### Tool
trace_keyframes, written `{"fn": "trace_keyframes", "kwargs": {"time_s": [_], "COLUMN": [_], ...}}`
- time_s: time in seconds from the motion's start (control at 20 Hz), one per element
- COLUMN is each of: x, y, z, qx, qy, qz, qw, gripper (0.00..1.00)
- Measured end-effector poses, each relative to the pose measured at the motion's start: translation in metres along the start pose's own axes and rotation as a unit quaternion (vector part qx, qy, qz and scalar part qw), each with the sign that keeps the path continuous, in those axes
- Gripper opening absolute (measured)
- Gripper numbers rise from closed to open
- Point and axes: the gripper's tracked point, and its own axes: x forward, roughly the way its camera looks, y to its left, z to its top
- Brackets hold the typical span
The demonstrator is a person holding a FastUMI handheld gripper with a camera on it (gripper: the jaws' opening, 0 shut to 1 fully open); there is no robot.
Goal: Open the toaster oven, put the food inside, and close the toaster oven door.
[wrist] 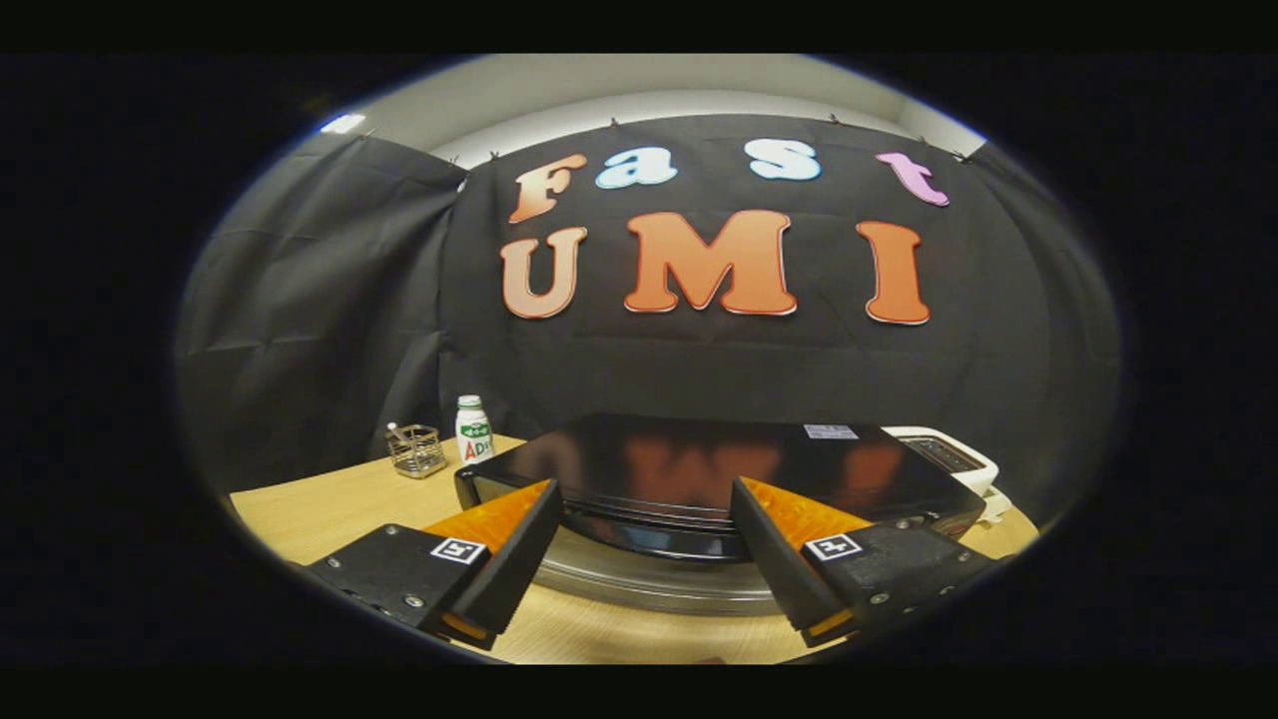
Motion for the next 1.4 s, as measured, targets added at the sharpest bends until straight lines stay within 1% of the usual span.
{"fn": "trace_keyframes", "kwargs": {"time_s": [0.2, 0.3, 0.35, 0.4, 0.5, 0.6, 0.75, 0.9, 1.05, 1.25, 1.4], "x": [0.001, -0.004, -0.004, -0.007, -0.012, -0.019, -0.036, -0.06, -0.084, -0.101, -0.114], "y": [-0.007, -0.01, -0.01, -0.008, -0.006, -0.007, -0.002, 0.006, 0.011, 0.015, 0.014], "z": [-0.001, -0.001, -0.002, -0.004, -0.004, -0.006, -0.012, -0.019, -0.032, -0.079, -0.098], "qx": [0.005, 0.01, 0.009, 0.013, 0.017, 0.023, 0.028, 0.023, 0.038, 0.064, 0.067], "qy": [-0.007, -0.018, -0.022, -0.023, -0.022, -0.022, -0.017, -0.014, 0.0, 0.068, 0.085], "qz": [-0.014, -0.02, -0.018, -0.013, -0.005, 0.001, 0.008, 0.02, 0.038, 0.056, 0.065], "qw": [1.0, 1.0, 1.0, 1.0, 1.0, 0.999, 0.999, 0.999, 0.999, 0.994, 0.992], "gripper": [0.97, 0.89, 0.84, 0.81, 0.73, 0.7, 0.65, 0.64, 0.64, 0.64, 0.63]}}
